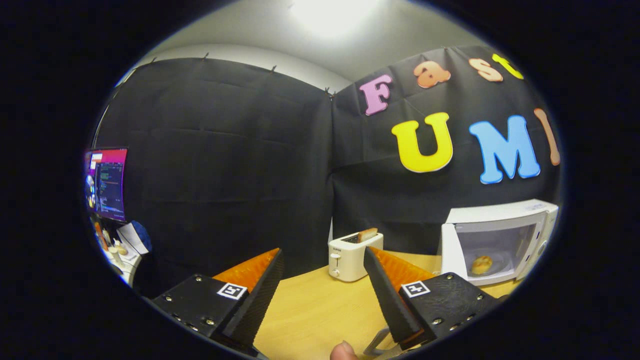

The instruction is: Open the microwave, put the food inside, and close the microwave door.

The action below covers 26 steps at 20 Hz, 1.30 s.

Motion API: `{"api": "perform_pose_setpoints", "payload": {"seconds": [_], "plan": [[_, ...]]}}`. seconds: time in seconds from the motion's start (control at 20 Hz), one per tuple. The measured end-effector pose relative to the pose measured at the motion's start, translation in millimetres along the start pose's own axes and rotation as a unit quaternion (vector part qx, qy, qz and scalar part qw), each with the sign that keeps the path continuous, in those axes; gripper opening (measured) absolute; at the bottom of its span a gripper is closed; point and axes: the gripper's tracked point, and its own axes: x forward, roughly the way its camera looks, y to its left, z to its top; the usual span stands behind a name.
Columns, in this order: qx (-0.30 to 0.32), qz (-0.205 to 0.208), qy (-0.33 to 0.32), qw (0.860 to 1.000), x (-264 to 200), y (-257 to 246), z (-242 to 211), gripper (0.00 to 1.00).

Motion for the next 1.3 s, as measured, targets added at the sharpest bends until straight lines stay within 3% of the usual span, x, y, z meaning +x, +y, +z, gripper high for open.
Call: {"api": "perform_pose_setpoints", "payload": {"seconds": [0.25, 0.35, 0.45, 0.6, 0.7, 0.8, 0.9, 1.05, 1.3], "plan": [[-0.063, 0.008, 0.031, 0.997, 10, 23, -38, 0.89], [-0.075, 0.005, 0.047, 0.996, 12, 26, -54, 0.74], [-0.075, 0.011, 0.061, 0.995, 13, 29, -69, 0.71], [-0.073, -0.025, 0.067, 0.995, 10, 9, -78, 0.35], [-0.064, -0.033, 0.08, 0.994, 15, 8, -96, 0.34], [-0.061, -0.044, 0.099, 0.992, 8, -3, -109, 0.12], [-0.049, -0.077, 0.103, 0.99, 1, -24, -118, 0.02], [0.007, -0.088, 0.135, 0.987, 0, -37, -145, 0.01], [0.028, -0.126, 0.124, 0.984, -32, -69, -139, 0.01]]}}
